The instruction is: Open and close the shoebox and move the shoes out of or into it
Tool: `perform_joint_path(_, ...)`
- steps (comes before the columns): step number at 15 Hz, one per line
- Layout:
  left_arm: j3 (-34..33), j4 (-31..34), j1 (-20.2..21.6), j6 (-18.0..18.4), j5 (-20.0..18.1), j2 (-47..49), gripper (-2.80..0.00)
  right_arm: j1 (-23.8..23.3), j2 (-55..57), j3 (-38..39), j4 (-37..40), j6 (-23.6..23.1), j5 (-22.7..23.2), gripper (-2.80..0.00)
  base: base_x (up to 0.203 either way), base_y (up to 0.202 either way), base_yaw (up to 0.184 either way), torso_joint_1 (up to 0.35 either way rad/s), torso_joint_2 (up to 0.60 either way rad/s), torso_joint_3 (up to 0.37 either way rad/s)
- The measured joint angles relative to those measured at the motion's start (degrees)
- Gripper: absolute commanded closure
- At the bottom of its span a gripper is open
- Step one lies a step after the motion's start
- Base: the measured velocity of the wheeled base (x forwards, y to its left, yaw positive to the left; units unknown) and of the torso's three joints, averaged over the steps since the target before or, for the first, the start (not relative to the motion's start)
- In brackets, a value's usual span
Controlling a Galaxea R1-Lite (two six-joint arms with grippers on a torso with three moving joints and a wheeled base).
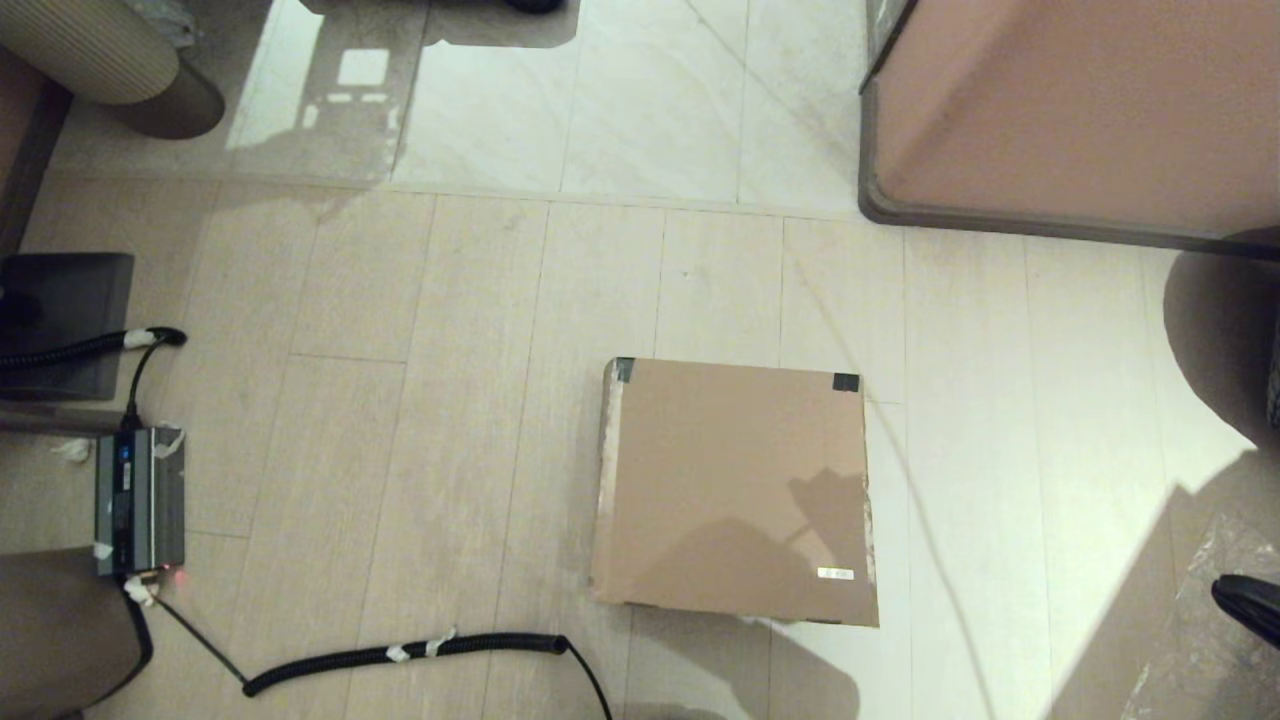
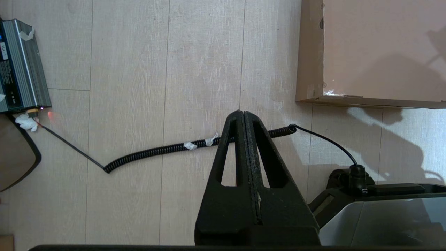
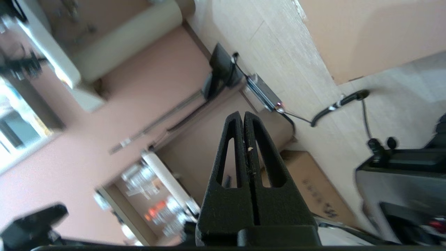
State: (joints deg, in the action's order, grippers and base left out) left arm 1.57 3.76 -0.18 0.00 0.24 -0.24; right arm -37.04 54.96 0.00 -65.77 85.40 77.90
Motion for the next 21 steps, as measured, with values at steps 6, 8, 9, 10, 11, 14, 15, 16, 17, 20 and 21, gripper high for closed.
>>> perform_joint_path(6, 0.0, 0.0, 0.0, 0.0, 0.0, 0.0, 0.00, 20.7, -7.4, 0.0, 31.2, -25.3, -31.5, 0.00, 0.000, 0.000, 0.000, 0.000, 0.00, 0.000)
perform_joint_path(8, 0.0, 0.0, 0.0, 0.0, 0.0, 0.0, 0.00, 26.4, -12.8, 0.0, 42.8, -40.8, -45.3, 0.00, 0.000, 0.000, 0.000, 0.000, 0.00, 0.000)
perform_joint_path(9, 0.0, 0.0, 0.0, 0.0, 0.0, 0.0, 0.00, 28.3, -16.8, -0.3, 48.1, -48.9, -50.9, 0.00, 0.000, 0.000, 0.000, 0.000, 0.00, 0.000)
perform_joint_path(10, 0.0, 0.0, 0.0, 0.0, 0.0, 0.0, 0.00, 29.7, -21.2, -1.1, 53.6, -57.0, -55.4, 0.00, 0.000, 0.000, 0.000, 0.000, 0.00, 0.000)
perform_joint_path(11, 0.0, 0.0, 0.0, 0.0, 0.0, 0.0, 0.00, 30.6, -25.3, -2.0, 58.9, -64.3, -58.8, 0.00, 0.000, 0.000, 0.000, 0.000, 0.00, 0.000)
perform_joint_path(14, 0.0, 0.0, 0.0, 0.0, 0.0, 0.0, 0.00, 31.8, -34.5, -2.3, 65.6, -82.6, -67.9, 0.00, 0.000, 0.000, 0.000, 0.000, 0.00, 0.000)
perform_joint_path(15, 0.0, 0.0, 0.0, 0.0, 0.0, 0.0, 0.00, 31.9, -36.0, -1.3, 62.8, -85.5, -71.7, 0.00, 0.000, 0.000, 0.000, 0.000, 0.00, 0.000)
perform_joint_path(16, 0.0, 0.0, 0.0, 0.0, 0.0, 0.0, 0.00, 31.8, -36.9, -0.7, 61.8, -87.2, -74.5, 0.00, 0.000, 0.000, 0.000, 0.000, 0.00, 0.000)
perform_joint_path(17, 0.0, 0.0, 0.0, 0.0, 0.0, 0.0, 0.00, 31.4, -37.6, -0.3, 63.3, -88.8, -75.4, 0.00, 0.000, 0.000, 0.000, 0.000, 0.00, 0.000)
perform_joint_path(20, 0.0, 0.0, 0.0, 0.0, 0.0, 0.0, 0.00, 31.9, -37.2, -0.1, 65.9, -89.6, -75.7, 0.00, 0.000, 0.000, 0.000, 0.000, 0.00, 0.000)
perform_joint_path(21, 0.0, 0.0, 0.0, 0.0, 0.0, 0.0, 0.00, 34.0, -37.2, -0.1, 66.0, -89.6, -75.7, 0.00, 0.000, 0.000, 0.000, 0.000, 0.00, 0.000)
